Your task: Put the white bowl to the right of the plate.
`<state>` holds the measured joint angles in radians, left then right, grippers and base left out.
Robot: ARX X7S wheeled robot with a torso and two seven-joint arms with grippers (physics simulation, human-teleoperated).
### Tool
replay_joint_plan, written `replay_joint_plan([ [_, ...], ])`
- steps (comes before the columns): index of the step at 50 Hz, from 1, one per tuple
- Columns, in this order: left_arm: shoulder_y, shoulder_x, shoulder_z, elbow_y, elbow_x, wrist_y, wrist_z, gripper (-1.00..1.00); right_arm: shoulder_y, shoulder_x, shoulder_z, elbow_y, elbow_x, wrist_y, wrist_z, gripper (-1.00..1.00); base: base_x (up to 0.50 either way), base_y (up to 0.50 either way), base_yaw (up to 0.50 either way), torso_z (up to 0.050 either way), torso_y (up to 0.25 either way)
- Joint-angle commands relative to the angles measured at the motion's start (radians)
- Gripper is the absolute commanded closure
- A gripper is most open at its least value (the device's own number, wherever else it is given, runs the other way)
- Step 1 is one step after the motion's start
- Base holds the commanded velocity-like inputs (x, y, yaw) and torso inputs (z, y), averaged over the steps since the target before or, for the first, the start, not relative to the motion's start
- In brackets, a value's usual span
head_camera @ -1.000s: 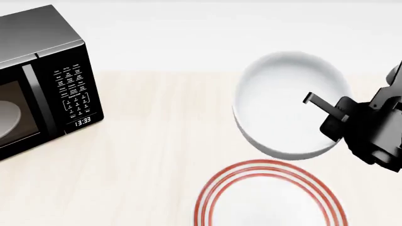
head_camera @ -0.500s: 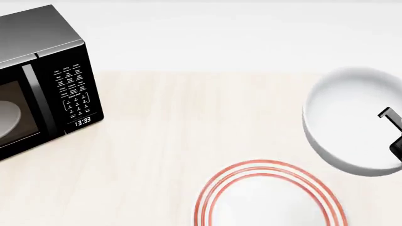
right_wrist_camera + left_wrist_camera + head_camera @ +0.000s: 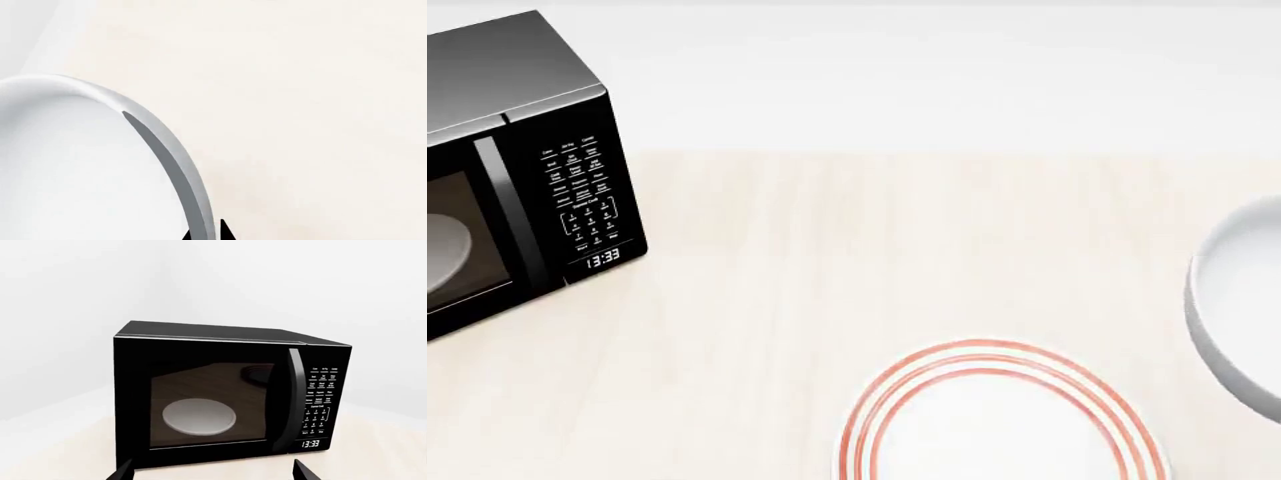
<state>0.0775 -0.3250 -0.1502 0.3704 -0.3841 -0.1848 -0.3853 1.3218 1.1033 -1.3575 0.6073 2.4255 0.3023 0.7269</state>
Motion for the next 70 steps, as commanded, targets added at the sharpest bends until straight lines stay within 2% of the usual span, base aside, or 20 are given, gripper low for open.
replay_joint_plan([
  [1, -0.005, -0.002, 0.010, -0.003, 0.004, -0.002, -0.005, -1.00, -0.065, 0.067, 0.026, -0.007, 0.028, -0.046, -0.035, 1.00, 0.00, 0.00, 0.00, 0.000, 0.000],
  [14, -0.006, -0.007, 0.018, 0.003, 0.006, -0.009, -0.011, -1.00, -0.143, 0.122, 0.025, -0.039, 0.067, -0.090, -0.062, 1.00, 0.00, 0.00, 0.00, 0.000, 0.000],
  [45, -0.002, -0.012, 0.030, 0.001, 0.009, 0.002, -0.018, -1.00, -0.246, 0.072, 0.002, 0.108, 0.109, -0.056, -0.156, 1.00, 0.00, 0.00, 0.00, 0.000, 0.001],
  [55, -0.001, -0.015, 0.033, 0.005, 0.008, 0.001, -0.022, -1.00, -0.257, 0.026, -0.010, 0.185, 0.105, -0.028, -0.177, 1.00, 0.00, 0.00, 0.00, 0.000, 0.001],
  [69, 0.004, -0.012, 0.040, -0.011, 0.015, 0.024, -0.018, -1.00, -0.254, 0.020, -0.013, 0.177, 0.074, -0.048, -0.180, 1.00, 0.00, 0.00, 0.00, 0.000, 0.000],
  [70, 0.005, -0.011, 0.040, -0.014, 0.015, 0.028, -0.017, -1.00, -0.254, 0.028, -0.012, 0.159, 0.064, -0.070, -0.169, -1.00, 0.00, 0.00, 0.00, 0.000, 0.000],
])
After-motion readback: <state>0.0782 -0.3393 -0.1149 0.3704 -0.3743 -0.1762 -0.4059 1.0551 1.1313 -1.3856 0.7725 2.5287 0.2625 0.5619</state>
